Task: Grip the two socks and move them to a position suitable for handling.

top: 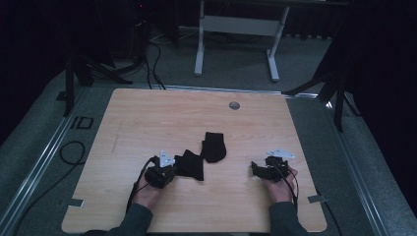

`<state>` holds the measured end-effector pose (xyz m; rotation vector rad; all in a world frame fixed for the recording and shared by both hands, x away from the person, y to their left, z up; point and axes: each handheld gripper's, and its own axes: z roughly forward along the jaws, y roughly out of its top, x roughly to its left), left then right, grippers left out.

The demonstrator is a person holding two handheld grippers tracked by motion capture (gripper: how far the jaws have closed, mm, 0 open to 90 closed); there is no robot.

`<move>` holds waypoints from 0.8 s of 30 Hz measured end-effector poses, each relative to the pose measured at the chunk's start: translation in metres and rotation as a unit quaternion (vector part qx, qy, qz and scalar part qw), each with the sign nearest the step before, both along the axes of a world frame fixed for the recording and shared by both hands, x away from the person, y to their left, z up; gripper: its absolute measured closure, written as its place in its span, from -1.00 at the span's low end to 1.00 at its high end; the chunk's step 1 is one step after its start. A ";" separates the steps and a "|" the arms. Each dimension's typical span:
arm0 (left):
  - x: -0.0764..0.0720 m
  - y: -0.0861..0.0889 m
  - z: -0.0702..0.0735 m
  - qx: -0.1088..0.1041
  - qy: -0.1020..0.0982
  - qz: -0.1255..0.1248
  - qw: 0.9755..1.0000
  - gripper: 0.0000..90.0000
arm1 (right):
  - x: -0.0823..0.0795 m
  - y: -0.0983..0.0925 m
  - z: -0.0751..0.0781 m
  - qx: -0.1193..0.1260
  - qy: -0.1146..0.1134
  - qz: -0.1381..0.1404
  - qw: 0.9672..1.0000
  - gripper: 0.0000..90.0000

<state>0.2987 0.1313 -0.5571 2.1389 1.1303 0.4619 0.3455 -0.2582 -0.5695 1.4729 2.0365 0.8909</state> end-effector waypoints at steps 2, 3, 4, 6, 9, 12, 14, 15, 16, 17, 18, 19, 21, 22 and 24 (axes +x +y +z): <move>-0.001 0.000 0.000 0.000 0.002 -0.003 1.000 1.00 | 0.000 0.000 0.000 0.000 -0.001 0.001 1.000 -0.64; -0.002 -0.001 0.000 0.000 0.002 -0.004 1.000 1.00 | -0.001 0.001 0.000 -0.001 0.000 0.001 1.000 -0.64; -0.003 -0.001 0.000 0.000 0.002 -0.005 1.000 1.00 | -0.001 0.001 0.000 0.000 0.000 0.001 1.000 -0.64; -0.005 -0.001 0.000 0.000 0.004 -0.009 1.000 1.00 | -0.001 0.001 0.000 0.000 0.000 0.001 1.000 -0.64; -0.008 -0.001 0.000 0.001 0.004 -0.013 1.000 1.00 | -0.001 0.001 0.000 -0.001 0.000 0.002 1.000 -0.64; -0.012 -0.003 0.000 0.002 0.004 -0.019 1.000 1.00 | -0.001 0.001 0.000 -0.001 0.000 0.002 1.000 -0.64; -0.014 -0.004 0.000 0.002 0.006 -0.025 1.000 1.00 | -0.001 0.002 0.000 0.000 0.000 0.003 1.000 -0.59; -0.016 -0.005 0.000 0.001 0.006 -0.027 1.000 1.00 | -0.002 0.002 0.001 0.000 0.000 0.004 1.000 -0.56; -0.018 -0.006 0.000 0.000 0.006 -0.029 1.000 1.00 | -0.002 0.003 0.001 -0.001 0.000 0.004 1.000 -0.53; -0.019 -0.007 0.000 0.000 0.007 -0.032 0.999 1.00 | -0.003 0.003 0.001 -0.001 0.001 0.005 1.000 -0.49; -0.020 -0.008 0.000 0.000 0.007 -0.035 0.999 1.00 | -0.003 0.004 0.002 -0.002 0.001 0.005 1.000 -0.46; -0.022 -0.009 0.000 -0.001 0.008 -0.037 0.999 1.00 | -0.004 0.005 0.003 -0.002 0.003 0.005 1.000 -0.41; -0.024 -0.011 0.000 -0.001 0.008 -0.041 0.999 1.00 | -0.004 0.007 0.004 -0.003 0.005 0.005 1.000 -0.32; -0.025 -0.013 0.000 -0.001 0.008 -0.045 0.999 1.00 | -0.005 0.008 0.004 -0.003 0.007 0.005 1.000 -0.27; -0.027 -0.015 0.000 0.001 0.008 -0.051 0.999 1.00 | -0.006 0.010 0.006 -0.006 0.009 0.009 1.000 -0.18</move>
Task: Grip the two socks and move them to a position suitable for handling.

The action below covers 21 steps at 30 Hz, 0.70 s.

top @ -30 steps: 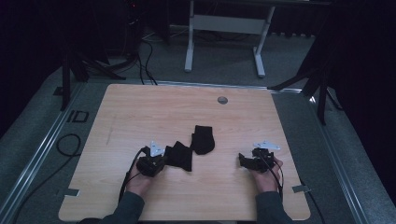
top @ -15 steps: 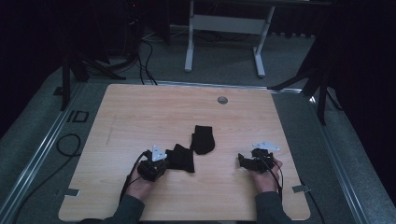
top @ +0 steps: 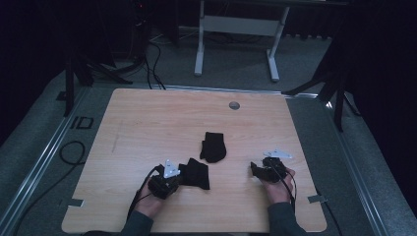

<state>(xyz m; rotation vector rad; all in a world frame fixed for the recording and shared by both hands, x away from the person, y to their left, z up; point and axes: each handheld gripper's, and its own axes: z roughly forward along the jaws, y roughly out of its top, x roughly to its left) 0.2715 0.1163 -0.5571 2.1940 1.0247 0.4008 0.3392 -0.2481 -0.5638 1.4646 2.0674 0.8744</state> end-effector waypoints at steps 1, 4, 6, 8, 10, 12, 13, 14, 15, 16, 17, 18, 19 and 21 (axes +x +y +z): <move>-0.001 -0.001 0.000 0.000 0.000 -0.004 1.000 1.00 | -0.001 0.001 0.001 -0.001 0.001 0.002 1.000 -0.14; -0.002 -0.004 0.000 -0.001 0.000 -0.008 1.000 1.00 | -0.002 0.004 0.002 -0.005 0.005 0.010 1.000 -0.11; -0.006 -0.010 0.000 0.000 -0.001 -0.019 1.000 1.00 | -0.005 0.011 0.007 0.021 0.012 0.027 0.999 -0.04; -0.007 -0.014 0.000 0.000 -0.002 -0.025 1.000 1.00 | -0.007 0.017 0.012 0.017 0.008 0.042 0.999 -0.03; -0.008 -0.016 0.000 0.002 -0.003 -0.030 1.000 1.00 | -0.010 0.026 0.019 0.018 0.001 0.060 0.998 0.00; -0.008 -0.018 -0.001 0.001 -0.005 -0.032 0.999 1.00 | -0.012 0.033 0.024 0.018 -0.002 0.076 0.997 0.03; -0.009 -0.018 -0.001 0.001 -0.004 -0.033 0.999 1.00 | -0.014 0.037 0.027 0.021 -0.005 0.086 0.996 0.04; -0.009 -0.019 -0.001 0.000 -0.005 -0.034 0.999 1.00 | -0.015 0.041 0.029 0.026 -0.005 0.095 0.995 0.05; -0.009 -0.019 -0.001 -0.001 -0.005 -0.034 0.999 1.00 | -0.017 0.045 0.032 0.030 -0.006 0.103 0.994 0.07; -0.009 -0.019 -0.001 -0.001 -0.005 -0.034 0.999 1.00 | -0.018 0.049 0.035 0.032 -0.007 0.109 0.993 0.07; -0.009 -0.019 -0.001 -0.001 -0.005 -0.034 0.999 1.00 | -0.018 0.049 0.035 0.032 -0.007 0.109 0.993 0.07; -0.009 -0.020 -0.001 -0.001 -0.005 -0.036 0.999 1.00 | -0.019 0.052 0.036 0.035 -0.007 0.113 0.993 0.08; -0.009 -0.020 -0.001 0.000 -0.006 -0.035 0.999 1.00 | -0.021 0.060 0.040 0.040 -0.008 0.124 0.991 0.09; -0.009 -0.021 -0.001 0.000 -0.006 -0.035 0.999 1.00 | -0.024 0.068 0.043 0.042 -0.006 0.136 0.990 0.09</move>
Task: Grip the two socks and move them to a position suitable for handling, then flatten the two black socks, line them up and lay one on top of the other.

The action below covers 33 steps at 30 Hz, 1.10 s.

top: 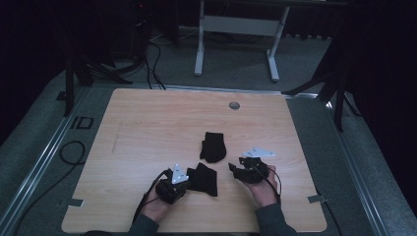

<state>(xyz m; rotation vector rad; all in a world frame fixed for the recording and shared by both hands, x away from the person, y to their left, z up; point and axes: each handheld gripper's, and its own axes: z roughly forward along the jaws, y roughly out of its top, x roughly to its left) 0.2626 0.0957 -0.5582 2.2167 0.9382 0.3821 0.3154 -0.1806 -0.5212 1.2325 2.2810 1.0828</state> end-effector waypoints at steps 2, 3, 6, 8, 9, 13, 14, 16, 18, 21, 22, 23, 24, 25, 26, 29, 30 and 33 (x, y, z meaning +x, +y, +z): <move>0.000 -0.001 0.000 0.000 0.000 0.000 1.000 1.00 | -0.003 0.008 0.001 0.002 0.002 0.010 1.000 0.09; 0.000 -0.001 0.000 0.000 -0.001 -0.001 1.000 1.00 | -0.004 0.012 0.001 0.005 0.006 0.016 1.000 0.09; -0.001 -0.003 0.000 -0.002 -0.002 -0.001 1.000 1.00 | -0.006 0.022 0.000 0.009 0.012 0.027 1.000 0.09; -0.001 -0.005 -0.001 -0.002 -0.003 -0.002 1.000 1.00 | -0.008 0.034 -0.003 0.013 0.026 0.043 0.999 0.11; -0.001 -0.005 -0.001 -0.002 -0.003 -0.002 1.000 1.00 | -0.008 0.034 -0.003 0.013 0.026 0.043 0.999 0.11; -0.001 -0.005 -0.001 -0.002 -0.002 -0.004 1.000 1.00 | -0.010 0.045 -0.010 0.010 0.050 0.053 0.997 0.17; -0.001 -0.005 -0.001 -0.002 -0.002 -0.004 1.000 1.00 | -0.010 0.045 -0.010 0.010 0.050 0.053 0.997 0.17; -0.001 -0.006 -0.001 -0.002 -0.003 -0.005 1.000 1.00 | -0.009 0.051 -0.016 0.011 0.067 0.059 0.996 0.18; -0.001 -0.006 -0.001 -0.001 -0.004 -0.005 1.000 1.00 | -0.009 0.057 -0.022 0.017 0.085 0.067 0.994 0.19; -0.001 -0.007 -0.001 0.001 -0.004 -0.006 1.000 1.00 | -0.008 0.060 -0.028 0.008 0.091 0.073 0.993 0.34; -0.002 -0.007 -0.001 0.000 -0.004 -0.005 1.000 1.00 | -0.009 0.063 -0.030 -0.002 0.078 0.076 0.994 0.54; -0.002 -0.007 -0.001 0.000 -0.004 -0.005 1.000 1.00 | -0.009 0.063 -0.030 -0.002 0.078 0.076 0.994 0.54; -0.002 -0.007 -0.001 0.000 -0.004 -0.005 1.000 1.00 | -0.010 0.063 -0.030 -0.003 0.074 0.078 0.994 0.63; -0.002 -0.007 -0.001 0.000 -0.004 -0.005 1.000 1.00 | -0.010 0.063 -0.029 -0.003 0.071 0.079 0.994 0.71; -0.002 -0.007 -0.001 0.000 -0.005 -0.005 1.000 1.00 | -0.010 0.063 -0.028 -0.002 0.068 0.079 0.995 0.76; -0.002 -0.007 -0.001 0.000 -0.005 -0.006 1.000 1.00 | -0.012 0.062 -0.025 0.002 0.056 0.081 0.995 0.91; -0.002 -0.007 -0.001 0.000 -0.005 -0.006 1.000 1.00 | -0.012 0.062 -0.025 0.002 0.056 0.081 0.995 0.91; -0.001 -0.007 -0.001 0.000 -0.004 -0.006 1.000 1.00 | -0.012 0.058 -0.021 0.002 0.052 0.082 0.995 0.92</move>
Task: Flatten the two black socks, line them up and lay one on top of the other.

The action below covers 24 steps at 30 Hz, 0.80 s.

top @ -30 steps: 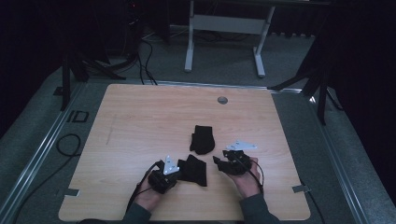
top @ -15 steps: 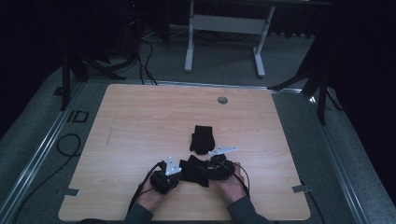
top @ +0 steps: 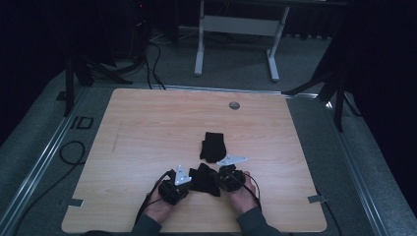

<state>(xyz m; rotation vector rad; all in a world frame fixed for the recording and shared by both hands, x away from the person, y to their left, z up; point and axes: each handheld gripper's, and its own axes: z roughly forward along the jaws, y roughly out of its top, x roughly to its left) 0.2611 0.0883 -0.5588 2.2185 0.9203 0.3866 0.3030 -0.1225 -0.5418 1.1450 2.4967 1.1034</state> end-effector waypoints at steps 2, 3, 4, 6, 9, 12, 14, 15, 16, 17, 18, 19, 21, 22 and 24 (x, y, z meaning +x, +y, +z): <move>0.000 0.000 0.000 0.000 0.000 0.000 1.000 1.00 | 0.000 -0.004 0.003 0.003 -0.001 -0.001 1.000 0.92; 0.000 0.000 0.000 -0.001 0.000 0.000 1.000 1.00 | 0.001 -0.008 0.007 0.007 -0.001 -0.004 1.000 0.92; 0.000 0.000 0.000 0.000 0.000 -0.001 1.000 1.00 | 0.001 -0.010 0.008 0.008 -0.003 -0.005 1.000 0.92; 0.000 0.001 0.000 -0.001 0.001 -0.001 1.000 1.00 | 0.001 -0.012 0.010 0.009 -0.004 -0.007 1.000 0.92; 0.001 0.001 0.000 -0.001 0.002 -0.001 1.000 1.00 | 0.003 -0.019 0.013 0.010 -0.005 -0.012 1.000 0.92; 0.001 0.003 0.001 0.008 -0.005 0.001 1.000 1.00 | 0.004 -0.024 0.015 0.011 -0.005 -0.016 1.000 0.92; 0.003 0.006 0.002 0.010 -0.005 0.007 1.000 0.97 | 0.006 -0.033 0.017 0.010 -0.002 -0.023 1.000 0.92; 0.003 0.007 0.002 0.009 -0.005 0.011 1.000 0.97 | 0.007 -0.036 0.017 0.010 0.001 -0.026 1.000 0.92; 0.004 0.009 0.003 0.011 -0.005 0.014 1.000 0.96 | 0.007 -0.039 0.018 0.009 0.000 -0.027 1.000 0.92; 0.005 0.011 0.003 0.012 -0.005 0.017 1.000 0.96 | 0.008 -0.041 0.018 0.010 0.002 -0.028 1.000 0.92; 0.006 0.013 0.003 0.012 -0.004 0.022 1.000 0.95 | 0.008 -0.044 0.019 0.009 0.003 -0.030 1.000 0.92; 0.007 0.015 0.004 0.014 -0.004 0.027 1.000 0.95 | 0.009 -0.046 0.019 0.010 0.002 -0.032 0.999 0.92; 0.009 0.020 0.004 0.015 -0.003 0.039 0.999 0.94 | 0.009 -0.051 0.020 0.009 0.005 -0.034 0.999 0.92; 0.010 0.023 0.005 0.018 -0.002 0.045 0.999 0.94 | 0.009 -0.053 0.021 0.009 0.005 -0.035 0.999 0.92; 0.013 0.028 0.006 0.023 -0.002 0.057 0.998 0.93 | 0.010 -0.056 0.021 0.008 0.008 -0.037 0.999 0.92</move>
